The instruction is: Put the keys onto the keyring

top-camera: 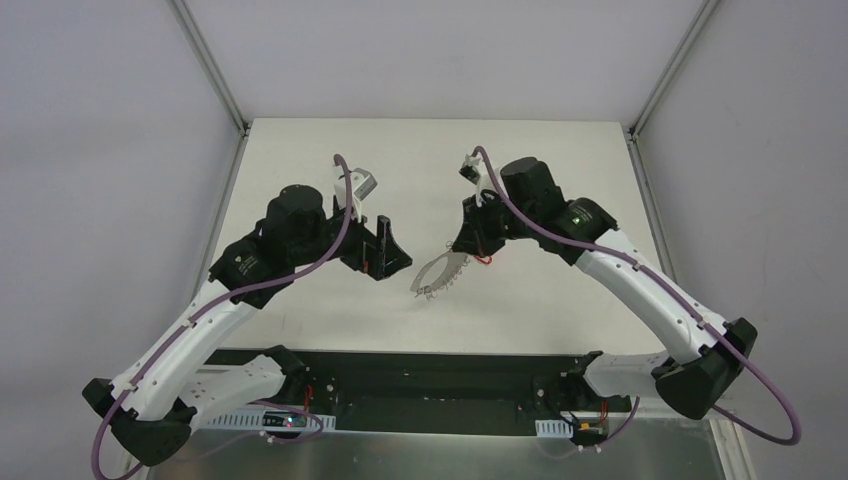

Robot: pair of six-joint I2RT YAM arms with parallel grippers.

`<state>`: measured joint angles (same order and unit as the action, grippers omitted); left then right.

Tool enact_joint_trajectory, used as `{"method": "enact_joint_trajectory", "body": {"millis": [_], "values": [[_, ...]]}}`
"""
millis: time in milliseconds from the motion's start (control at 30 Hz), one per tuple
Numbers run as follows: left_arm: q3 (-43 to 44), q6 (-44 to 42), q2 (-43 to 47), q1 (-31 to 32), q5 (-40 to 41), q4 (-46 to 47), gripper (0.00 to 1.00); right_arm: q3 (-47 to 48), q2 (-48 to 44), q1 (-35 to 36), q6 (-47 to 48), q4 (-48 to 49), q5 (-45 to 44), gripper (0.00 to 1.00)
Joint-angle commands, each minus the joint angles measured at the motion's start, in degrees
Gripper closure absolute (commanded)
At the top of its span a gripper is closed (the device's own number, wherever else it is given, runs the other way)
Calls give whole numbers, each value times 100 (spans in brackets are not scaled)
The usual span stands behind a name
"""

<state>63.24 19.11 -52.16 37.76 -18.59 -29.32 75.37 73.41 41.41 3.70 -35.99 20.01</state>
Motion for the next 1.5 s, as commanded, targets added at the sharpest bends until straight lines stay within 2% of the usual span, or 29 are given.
{"method": "enact_joint_trajectory", "body": {"millis": [0,200,333,467,700,867,967,1133,1467], "values": [[262,46,-95,-40,-616,232,1,502,-344,73,96,-448,628,100],[375,138,-129,-40,-1085,453,1,639,-598,185,90,-308,1065,100],[350,272,-145,-39,-1547,790,6,657,-781,277,43,-93,1320,100],[282,453,-133,-40,-1909,1235,21,722,-819,364,0,-42,1560,100],[157,946,-163,-34,-2515,2033,60,782,-756,468,-227,181,1770,100],[68,1328,-179,-37,-2794,2513,67,885,-649,520,-340,277,1838,100],[19,1396,-189,-32,-2867,2646,66,900,-635,542,-359,398,1897,100],[-31,1424,-225,-32,-2909,2716,54,1001,-567,573,-645,542,2039,100],[-50,1440,-218,-32,-3129,2911,58,1132,-414,614,-750,654,2011,100]]}}
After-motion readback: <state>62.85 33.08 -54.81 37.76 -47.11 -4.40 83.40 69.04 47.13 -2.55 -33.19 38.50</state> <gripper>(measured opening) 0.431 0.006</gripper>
